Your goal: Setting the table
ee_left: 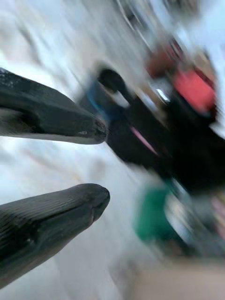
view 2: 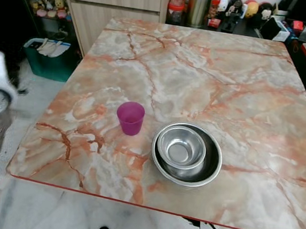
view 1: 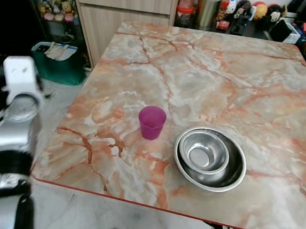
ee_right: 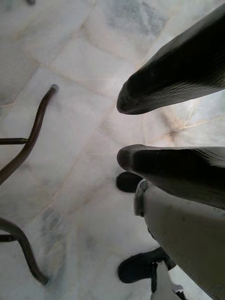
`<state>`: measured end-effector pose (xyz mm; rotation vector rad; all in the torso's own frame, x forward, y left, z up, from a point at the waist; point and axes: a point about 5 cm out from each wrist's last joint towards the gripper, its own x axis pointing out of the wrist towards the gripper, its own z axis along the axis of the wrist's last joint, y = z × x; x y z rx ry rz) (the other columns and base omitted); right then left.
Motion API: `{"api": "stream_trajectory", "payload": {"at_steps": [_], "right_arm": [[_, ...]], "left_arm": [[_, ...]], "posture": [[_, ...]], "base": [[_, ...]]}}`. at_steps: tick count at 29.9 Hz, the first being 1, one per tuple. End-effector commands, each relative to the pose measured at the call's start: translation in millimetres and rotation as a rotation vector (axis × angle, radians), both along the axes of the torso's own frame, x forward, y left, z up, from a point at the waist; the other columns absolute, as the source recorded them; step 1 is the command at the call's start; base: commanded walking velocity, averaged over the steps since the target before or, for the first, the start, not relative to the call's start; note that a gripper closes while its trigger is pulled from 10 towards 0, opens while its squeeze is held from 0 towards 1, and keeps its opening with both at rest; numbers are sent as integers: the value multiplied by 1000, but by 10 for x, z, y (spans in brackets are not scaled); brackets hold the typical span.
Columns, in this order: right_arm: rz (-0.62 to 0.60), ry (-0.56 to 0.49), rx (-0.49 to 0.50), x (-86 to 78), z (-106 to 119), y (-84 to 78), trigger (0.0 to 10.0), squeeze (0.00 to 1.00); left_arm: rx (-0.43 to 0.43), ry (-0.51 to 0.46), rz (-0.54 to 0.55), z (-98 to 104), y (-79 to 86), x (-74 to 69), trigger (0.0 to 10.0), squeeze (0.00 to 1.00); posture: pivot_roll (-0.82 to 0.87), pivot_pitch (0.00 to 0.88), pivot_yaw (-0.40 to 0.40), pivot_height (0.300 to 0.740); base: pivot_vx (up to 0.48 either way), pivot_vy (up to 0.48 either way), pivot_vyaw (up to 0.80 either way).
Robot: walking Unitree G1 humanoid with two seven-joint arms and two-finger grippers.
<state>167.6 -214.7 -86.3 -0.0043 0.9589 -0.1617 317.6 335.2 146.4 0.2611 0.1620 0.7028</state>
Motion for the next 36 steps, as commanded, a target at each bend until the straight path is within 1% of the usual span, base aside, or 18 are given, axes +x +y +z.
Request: {"api": "stream_trajectory", "payload": {"at_steps": [1, 4, 5, 9, 10, 11, 12, 13, 16, 17, 22, 23, 28, 31, 32, 33, 34, 36], "right_arm": [[-14, 16, 8, -52, -23, -2, 10000, 0], [-14, 17, 6, -56, -24, -6, 10000, 0], [-14, 17, 6, -56, -24, -6, 10000, 0], [-10, 20, 4, -65, -26, -14, 10000, 0], [-10, 20, 4, -65, -26, -14, 10000, 0], [-10, 20, 4, -67, -27, -14, 10000, 0], [-10, 20, 4, -67, -27, -14, 10000, 0], [-11, 20, 4, -71, -28, -15, 10000, 0], [-12, 21, 3, -76, -30, -18, 10000, 0], [-9, 23, 2, -79, -31, -19, 10000, 0], [-3, 26, 0, -85, -32, -23, 10000, 0], [-6, 26, 0, -88, -33, -24, 10000, 0], [-5, 27, -2, -93, -35, -26, 10000, 0], [-5, 27, -2, -93, -35, -26, 10000, 0], [-1, 29, 0, -98, -37, -26, 10000, 0], [-1, 29, 0, -98, -37, -26, 10000, 0], [1, 30, 1, -101, -39, -24, 10000, 0], [1, 30, 2, -103, -39, -24, 10000, 0]], "left_arm": [[38, 26, 57, -73, 97, -80, 10000, 0], [56, 115, 156, -341, 236, -283, 10000, 0], [56, 115, 156, -341, 236, -283, 10000, 0], [112, 338, 221, -848, 283, -633, 10000, 0], [112, 338, 221, -848, 283, -633, 10000, 0], [116, 400, 238, -977, 293, -743, 10000, 0], [116, 400, 238, -977, 293, -743, 10000, 0], [101, 448, 256, -1090, 304, -849, 10000, 0], [58, 502, 252, -1241, 276, -967, 10000, 0], [11, 559, 196, -1385, 190, -1027, 10000, 0], [-139, 670, 51, -1731, -107, -1172, 10000, 0], [-217, 687, 3, -1836, -232, -1211, 10000, 0], [-259, 693, -100, -1934, -426, -1213, 10000, 0], [-260, 693, -102, -1935, -425, -1213, 10000, 0], [-324, 703, -207, -2027, -653, -1203, 10000, 0], [-324, 703, -207, -2027, -653, -1203, 10000, 0], [-357, 717, -260, -2082, -789, -1213, 10000, 0], [-381, 702, -271, -2096, -848, -1206, 10000, 0]], "posture": [[-12, 142, -2, 740], [-13, 139, -4, 740], [-13, 139, -4, 740], [-16, 134, -2, 740], [-16, 134, -2, 740], [-19, 131, -1, 740], [-19, 131, -1, 740], [-24, 126, -1, 740], [-23, 119, -1, 740], [-23, 114, -3, 740], [-27, 102, -3, 740], [-30, 96, -3, 740], [-29, 93, -3, 740], [-29, 93, -3, 740], [-21, 86, -3, 740], [-21, 86, -3, 740], [-25, 84, -2, 740], [-26, 85, -2, 740]], "base": [[0, 0, 0], [0, 0, 0], [0, 0, 0], [0, 0, 0], [0, 0, 0], [0, 0, 0], [0, 0, 0], [0, 0, 0], [0, 0, 0], [0, 0, 0], [0, 0, 0], [0, 0, 0], [0, 0, 0], [0, 0, 0], [0, 0, 0], [0, 0, 0], [0, 0, 0], [0, 0, 0]]}}
